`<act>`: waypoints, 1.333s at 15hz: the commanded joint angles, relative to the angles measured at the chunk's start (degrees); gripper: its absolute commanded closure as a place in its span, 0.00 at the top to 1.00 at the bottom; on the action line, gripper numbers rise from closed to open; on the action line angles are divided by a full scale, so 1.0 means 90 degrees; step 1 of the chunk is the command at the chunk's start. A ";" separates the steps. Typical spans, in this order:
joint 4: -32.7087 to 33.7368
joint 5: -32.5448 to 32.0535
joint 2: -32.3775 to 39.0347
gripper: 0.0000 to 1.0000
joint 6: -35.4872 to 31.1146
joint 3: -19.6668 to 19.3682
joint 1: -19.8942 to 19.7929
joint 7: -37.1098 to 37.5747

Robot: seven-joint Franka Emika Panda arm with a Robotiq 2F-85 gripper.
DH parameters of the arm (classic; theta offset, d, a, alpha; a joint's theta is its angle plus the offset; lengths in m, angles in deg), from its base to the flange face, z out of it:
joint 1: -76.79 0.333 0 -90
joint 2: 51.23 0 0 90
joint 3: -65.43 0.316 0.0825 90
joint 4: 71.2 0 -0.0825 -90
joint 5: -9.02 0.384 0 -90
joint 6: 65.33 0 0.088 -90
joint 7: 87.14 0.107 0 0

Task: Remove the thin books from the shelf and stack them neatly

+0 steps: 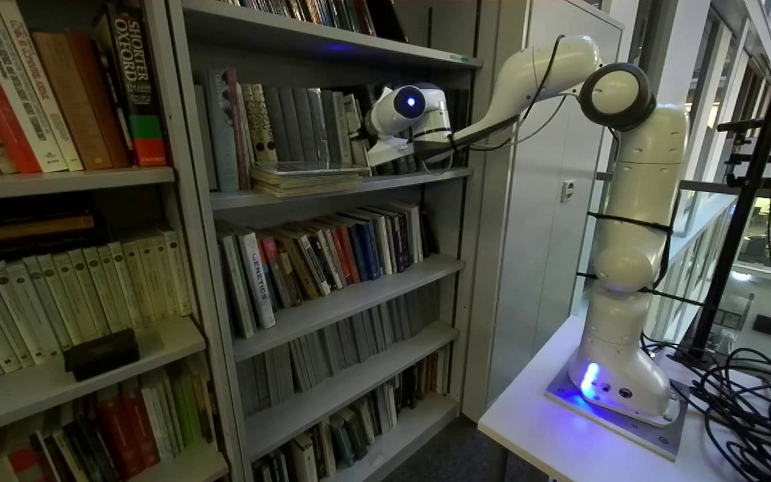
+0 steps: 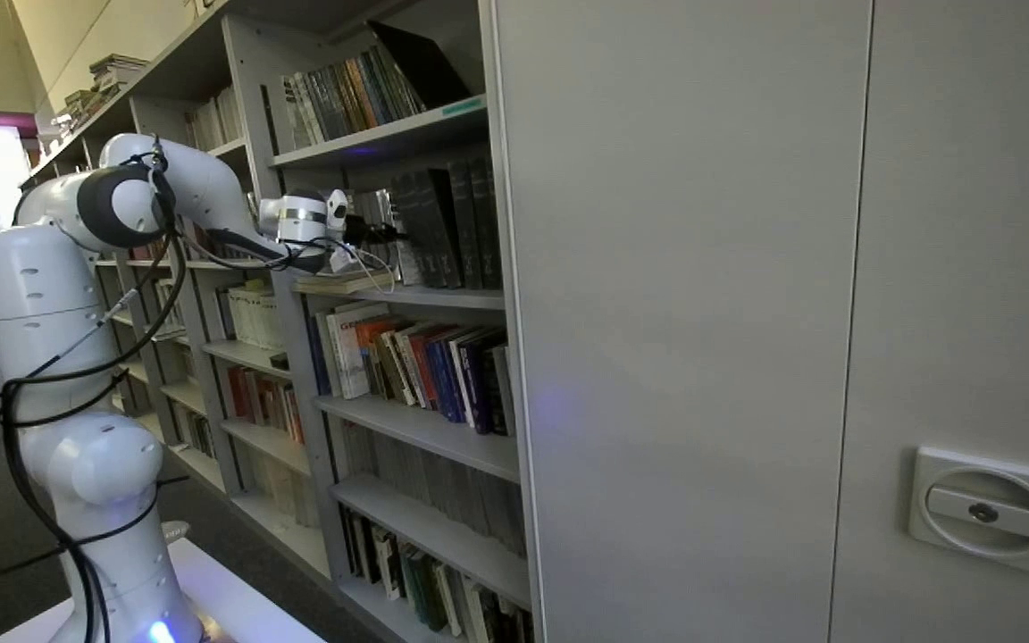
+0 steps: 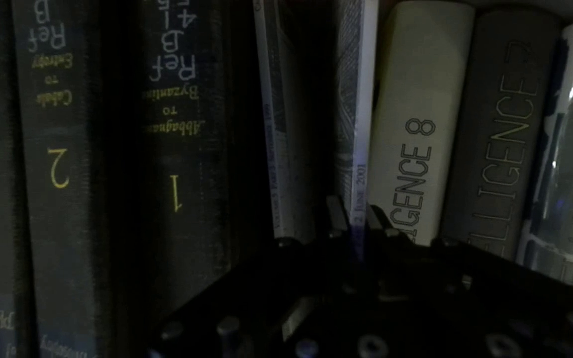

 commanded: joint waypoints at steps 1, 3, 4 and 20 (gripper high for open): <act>-0.0846 0.0225 -0.0850 0.02 -0.0233 -0.0085 -0.0072 -0.0117; -0.1333 0.0597 -0.1309 0.02 -0.0524 -0.0177 -0.0077 -0.0262; -0.1583 0.0664 -0.1566 0.02 -0.0629 -0.0225 -0.0066 -0.0281; -0.2559 -0.2544 -0.3706 0.02 -0.0607 -0.0229 -0.0179 0.1033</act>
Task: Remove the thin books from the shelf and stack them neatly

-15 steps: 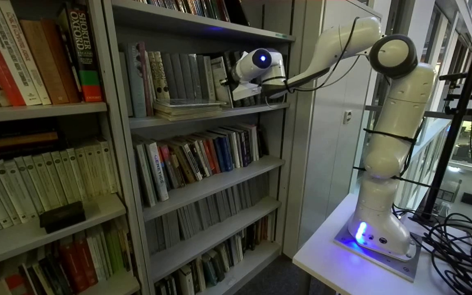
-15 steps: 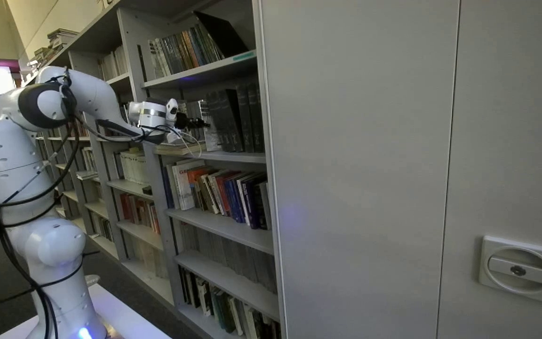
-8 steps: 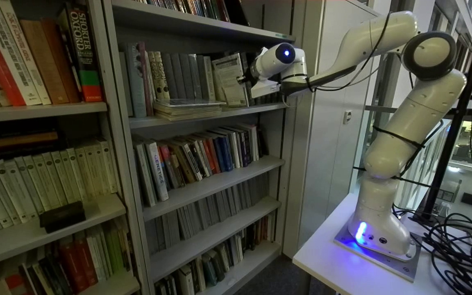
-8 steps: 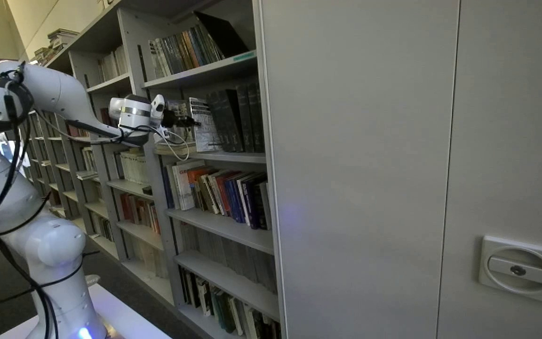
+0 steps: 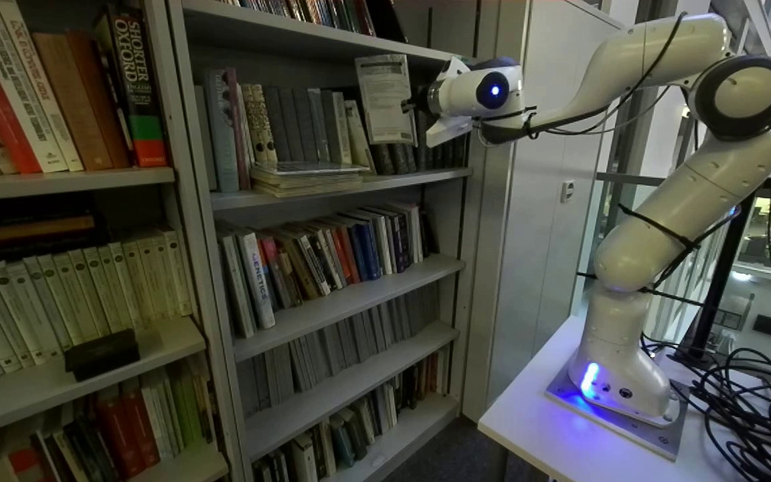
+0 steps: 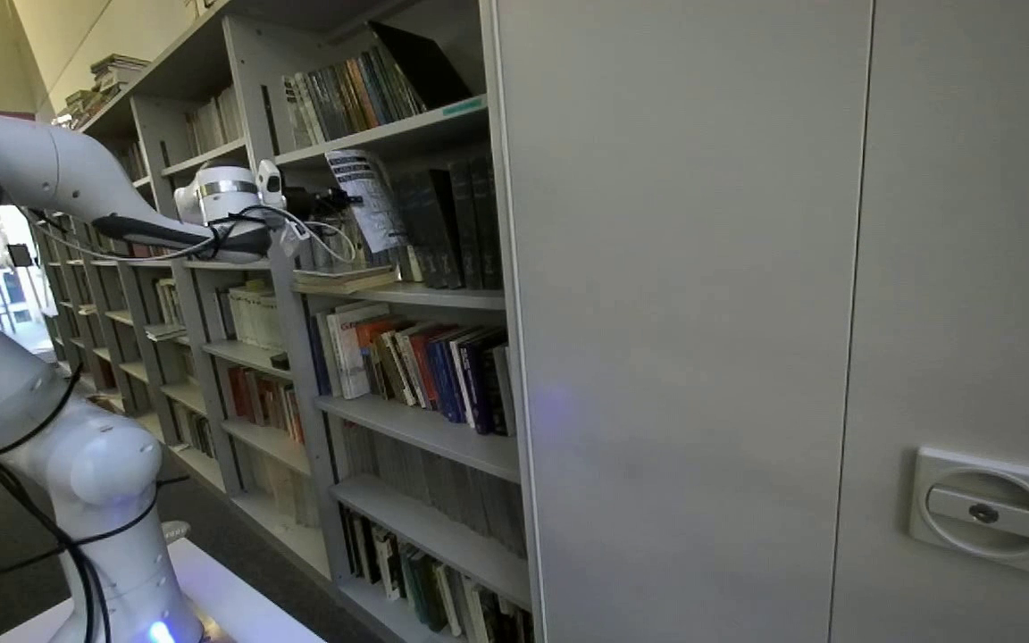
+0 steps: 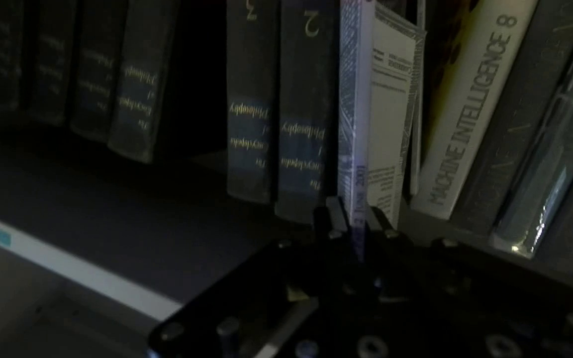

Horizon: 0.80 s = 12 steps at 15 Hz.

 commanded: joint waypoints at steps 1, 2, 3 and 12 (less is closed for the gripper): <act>0.0072 -0.1524 -0.0281 0.02 0.0036 0.0073 -0.0080 0.0562; 0.0063 -0.1966 -0.0300 0.02 0.0092 0.0067 -0.0054 0.0706; 0.0054 -0.2392 -0.0312 0.02 0.0157 0.0059 -0.0032 0.0819; -0.0109 -0.5783 -0.0204 0.02 0.1302 -0.0477 0.0856 0.1215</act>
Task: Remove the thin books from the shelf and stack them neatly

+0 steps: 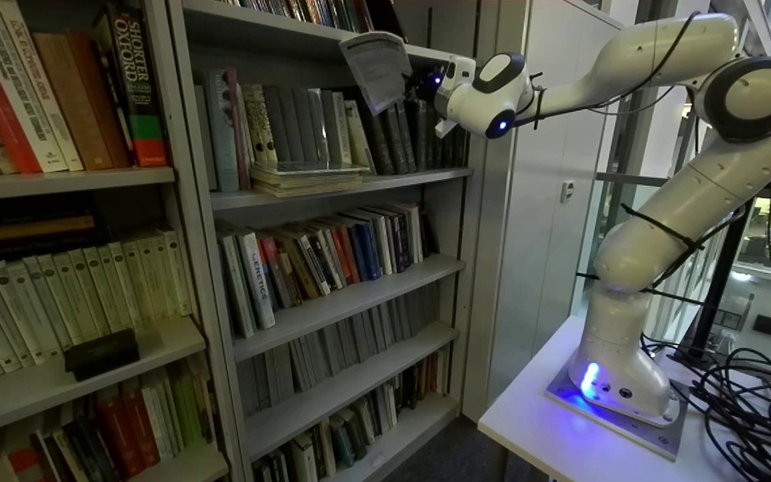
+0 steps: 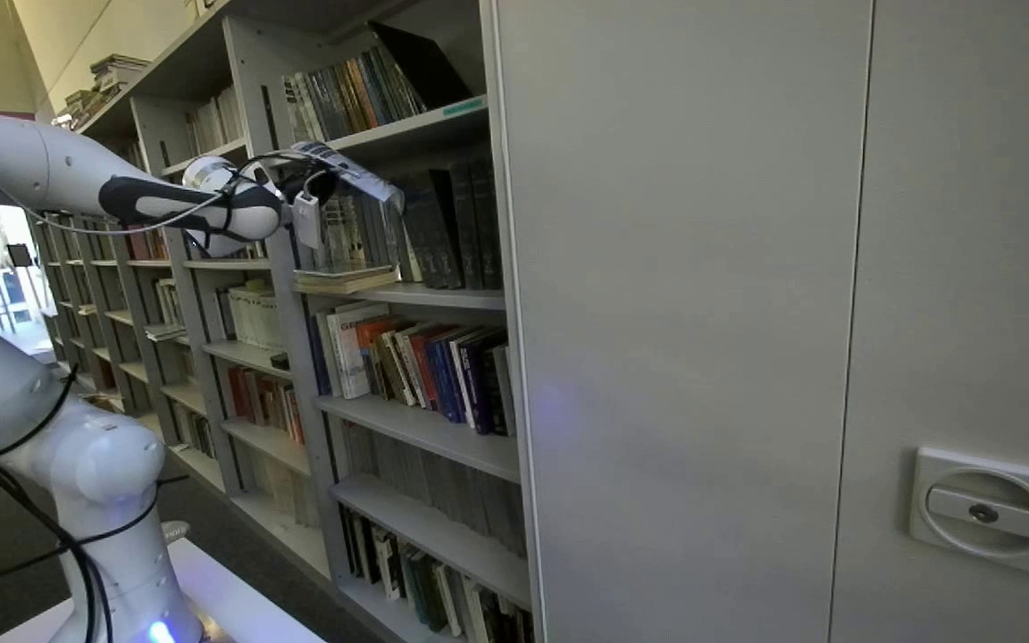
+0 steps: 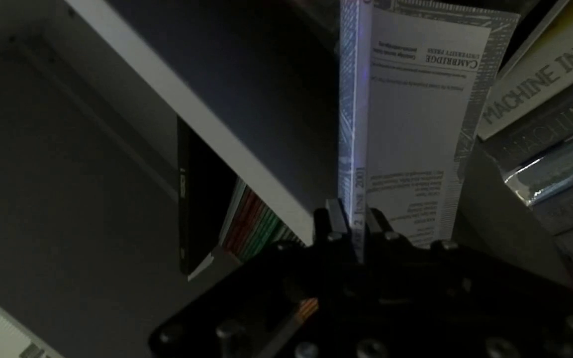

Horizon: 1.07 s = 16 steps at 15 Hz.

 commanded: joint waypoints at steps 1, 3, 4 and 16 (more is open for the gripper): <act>-0.0132 -0.1365 -0.0023 0.02 0.0766 -0.0405 0.0638 0.0086; -0.0130 -0.0732 -0.0092 0.02 0.1163 0.0060 0.0713 -0.0842; -0.0161 -0.0708 -0.0104 0.02 0.1335 0.0164 0.0794 -0.1117; -0.0809 -0.0714 -0.0332 0.02 0.1331 0.1354 -0.0361 -0.3281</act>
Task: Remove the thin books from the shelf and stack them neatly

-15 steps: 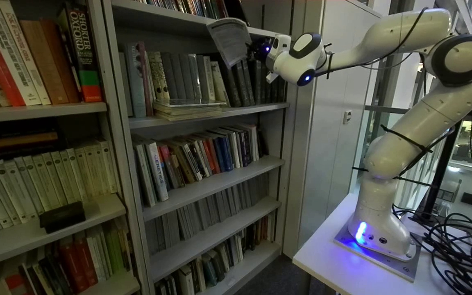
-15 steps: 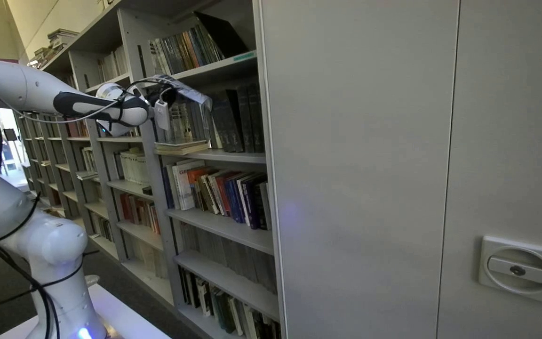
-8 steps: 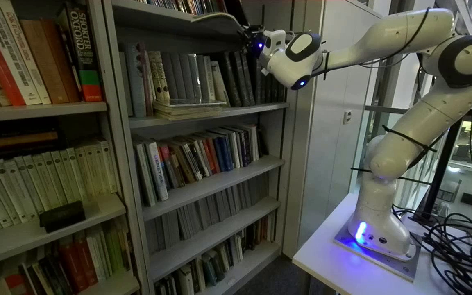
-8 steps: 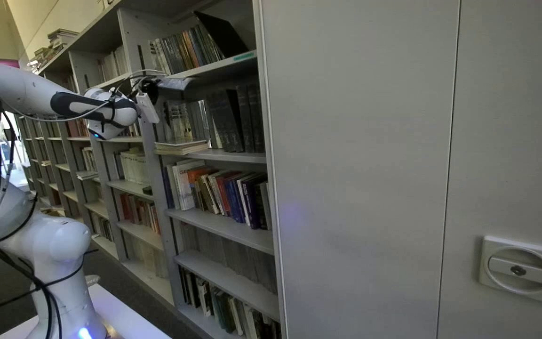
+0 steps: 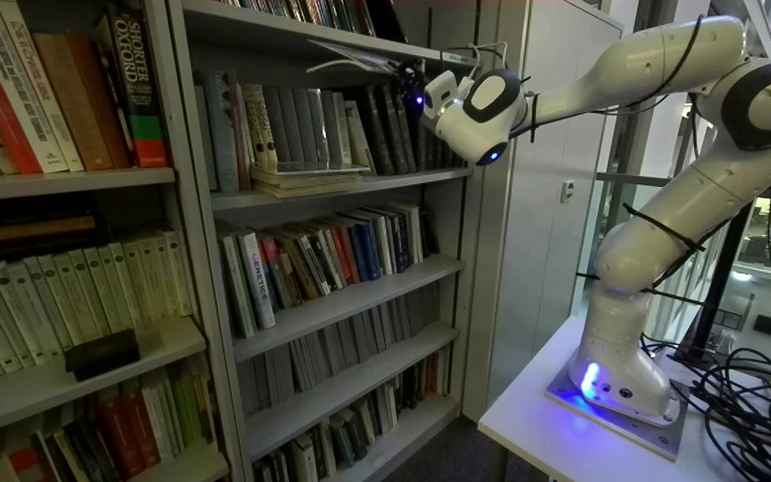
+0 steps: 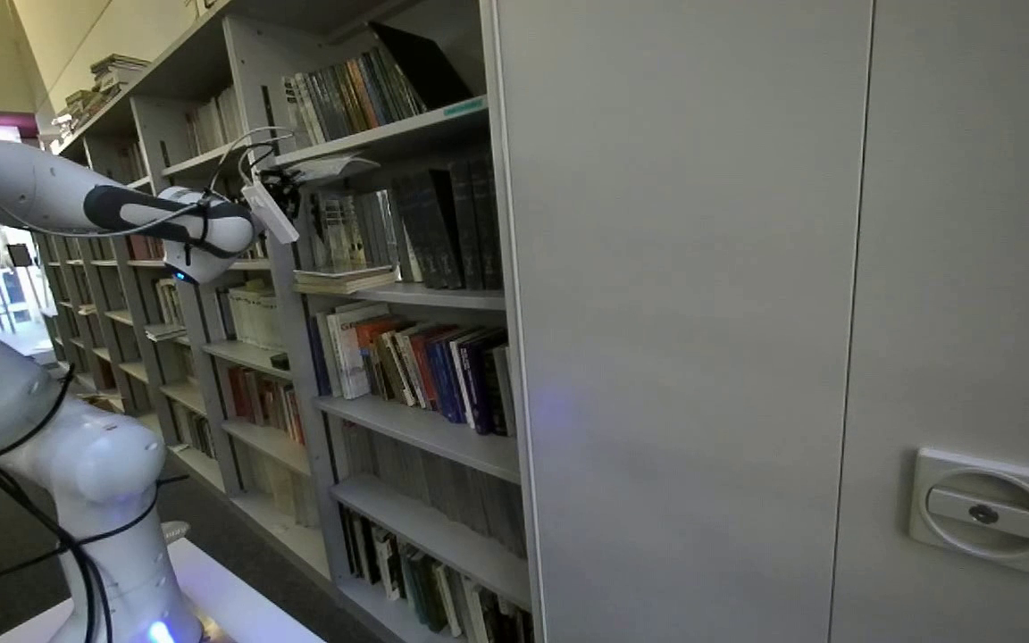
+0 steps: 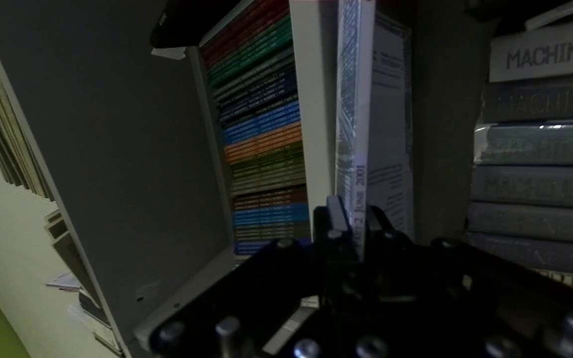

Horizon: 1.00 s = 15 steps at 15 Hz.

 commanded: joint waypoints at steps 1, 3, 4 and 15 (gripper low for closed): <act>-0.0224 0.0000 -0.0126 0.02 -0.0023 0.0010 -0.0371 -0.0250; -0.0328 0.0000 0.0107 0.02 0.0212 -0.0651 0.0317 -0.0612; -0.0361 0.0000 0.0128 0.02 0.0203 -0.0717 0.0336 -0.0643; -0.0650 0.1780 0.0222 0.02 0.0158 -0.1085 0.1108 -0.1569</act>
